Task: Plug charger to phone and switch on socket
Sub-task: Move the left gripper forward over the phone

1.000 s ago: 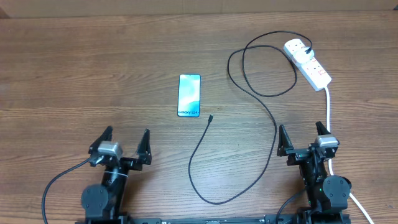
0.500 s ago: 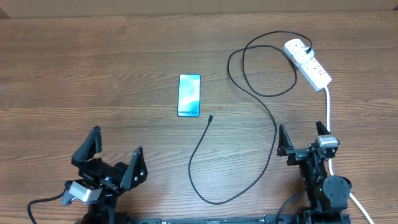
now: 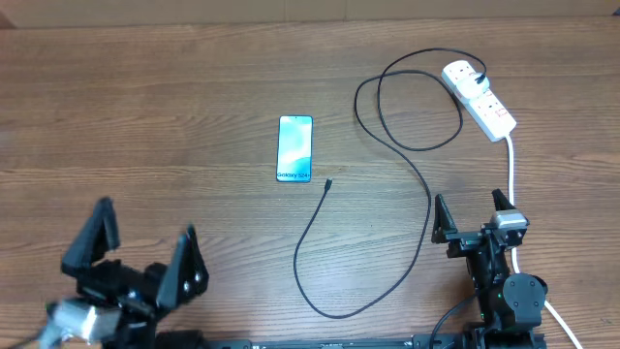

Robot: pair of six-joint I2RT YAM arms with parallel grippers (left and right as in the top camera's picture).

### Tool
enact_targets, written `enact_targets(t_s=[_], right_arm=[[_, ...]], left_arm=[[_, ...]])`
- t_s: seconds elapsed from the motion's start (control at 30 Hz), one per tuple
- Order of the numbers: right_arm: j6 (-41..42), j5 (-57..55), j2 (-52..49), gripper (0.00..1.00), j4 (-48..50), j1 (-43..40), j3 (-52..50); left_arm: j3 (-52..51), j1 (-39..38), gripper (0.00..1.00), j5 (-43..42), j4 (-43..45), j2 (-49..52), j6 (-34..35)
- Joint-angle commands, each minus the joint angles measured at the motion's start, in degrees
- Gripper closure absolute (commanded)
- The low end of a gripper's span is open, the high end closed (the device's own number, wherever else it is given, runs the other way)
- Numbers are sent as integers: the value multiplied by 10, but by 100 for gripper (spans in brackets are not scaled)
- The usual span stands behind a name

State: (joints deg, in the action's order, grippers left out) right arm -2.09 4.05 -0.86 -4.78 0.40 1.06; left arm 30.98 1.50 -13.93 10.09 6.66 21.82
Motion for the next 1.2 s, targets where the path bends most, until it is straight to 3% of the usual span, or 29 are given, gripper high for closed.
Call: enact_targets(t_s=[0.0, 0.07, 0.2, 0.3, 0.5, 0.57, 0.7, 0.77, 1.03, 1.17], right_arm=[[3, -5, 7, 0, 2, -1, -6], [3, -5, 7, 0, 2, -1, -6], [3, -5, 7, 0, 2, -1, -6], [3, -5, 7, 0, 2, -1, -6], [3, -5, 7, 0, 2, -1, -6], [3, -5, 7, 0, 2, -1, -6], [3, -5, 7, 0, 2, -1, -6], [3, -5, 7, 0, 2, -1, -6], [3, -5, 7, 0, 2, -1, -6], [3, -5, 7, 0, 2, -1, -6]], left_arm=[[153, -4, 0, 1, -180, 102, -27], [243, -4, 0, -23, -298, 166, -56], [392, -4, 0, -192, -457, 299, -142], [421, -4, 0, -237, -482, 345, -150], [499, -5, 0, -227, -575, 453, -111], [551, -14, 0, -209, -639, 502, -113], [698, -81, 0, 27, -825, 626, -85], [737, -115, 0, 111, -868, 667, -61], [752, -193, 0, 70, -898, 768, -48], [756, -231, 0, 123, -900, 814, 8]])
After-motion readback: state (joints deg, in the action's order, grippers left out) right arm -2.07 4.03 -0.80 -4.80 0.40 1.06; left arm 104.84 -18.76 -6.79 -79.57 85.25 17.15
